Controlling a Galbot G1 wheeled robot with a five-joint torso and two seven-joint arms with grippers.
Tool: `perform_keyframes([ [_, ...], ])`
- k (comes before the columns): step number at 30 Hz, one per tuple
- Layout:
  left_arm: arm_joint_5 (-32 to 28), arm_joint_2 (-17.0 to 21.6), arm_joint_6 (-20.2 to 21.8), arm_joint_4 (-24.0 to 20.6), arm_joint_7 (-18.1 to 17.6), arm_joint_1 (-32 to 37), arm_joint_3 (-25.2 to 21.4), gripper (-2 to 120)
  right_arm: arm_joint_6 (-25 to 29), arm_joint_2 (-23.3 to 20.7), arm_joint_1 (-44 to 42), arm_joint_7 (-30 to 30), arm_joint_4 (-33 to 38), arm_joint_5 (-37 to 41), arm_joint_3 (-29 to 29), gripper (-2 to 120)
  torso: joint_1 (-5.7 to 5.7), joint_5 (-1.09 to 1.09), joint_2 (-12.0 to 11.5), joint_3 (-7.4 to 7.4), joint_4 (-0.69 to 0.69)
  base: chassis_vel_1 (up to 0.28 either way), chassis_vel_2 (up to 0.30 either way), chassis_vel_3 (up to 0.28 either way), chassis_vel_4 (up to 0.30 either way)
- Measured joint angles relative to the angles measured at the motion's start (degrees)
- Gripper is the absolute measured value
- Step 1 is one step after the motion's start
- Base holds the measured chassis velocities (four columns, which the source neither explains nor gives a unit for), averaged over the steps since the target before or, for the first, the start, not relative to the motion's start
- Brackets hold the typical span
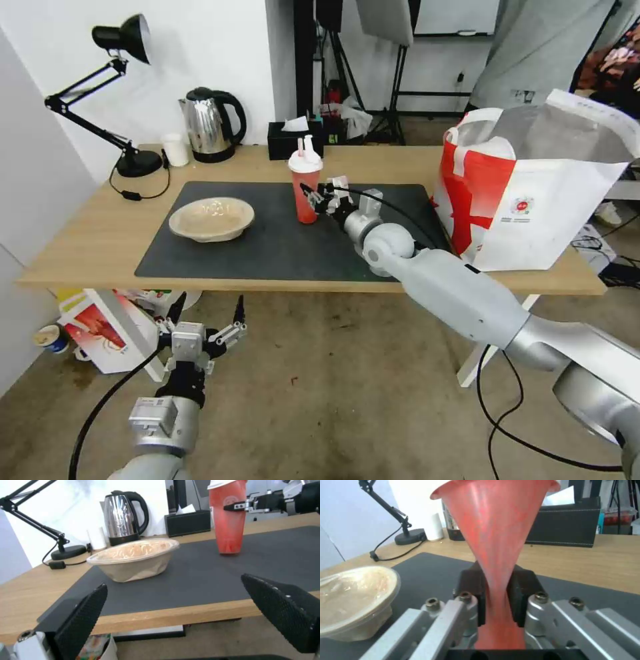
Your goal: Pick up the trash from the table and place it into the takeout bag.
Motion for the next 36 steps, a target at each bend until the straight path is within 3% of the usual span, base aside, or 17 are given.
perform_keyframes([
  [2, 0.00, 0.00, 0.00, 0.00, 0.00, 0.00, 0.00, 100, 0.13, -1.05, 0.16, -0.65, 0.53, -0.77, -0.03, 5, 0.00, 0.01, 0.00, 0.00, 0.01, 0.000, 0.000, 0.000, 0.000],
  [7, 0.00, 0.00, 0.00, 0.00, 0.00, 0.00, 0.00, 100, 0.13, -2.93, 0.92, -2.68, 1.19, -3.21, -0.03, 4, 0.00, 0.00, 0.00, 0.00, 0.01, 0.000, 0.000, 0.000, 0.000],
  [16, 0.00, 0.00, 0.00, 0.00, 0.00, 0.00, 0.00, 100, 0.02, -15.07, 5.38, -10.78, 9.30, -8.36, -1.83, 4, 0.00, -0.01, 0.00, 0.00, -0.02, 0.000, 0.000, 0.000, 0.000],
  [27, 0.00, 0.00, 0.00, 0.00, 0.00, 0.00, 0.00, 100, -0.38, -26.33, 7.77, -11.74, 20.36, -5.80, -2.50, 4, 0.00, 0.00, 0.00, 0.00, 0.00, 0.000, 0.000, 0.000, 0.000],
  [36, 0.00, 0.00, 0.00, 0.00, 0.00, 0.00, 0.00, 100, -0.41, -33.40, 10.36, -13.54, 24.48, -3.75, -2.33, 4, 0.00, 0.00, 0.00, 0.00, 0.00, 0.000, 0.000, 0.000, 0.000],
])
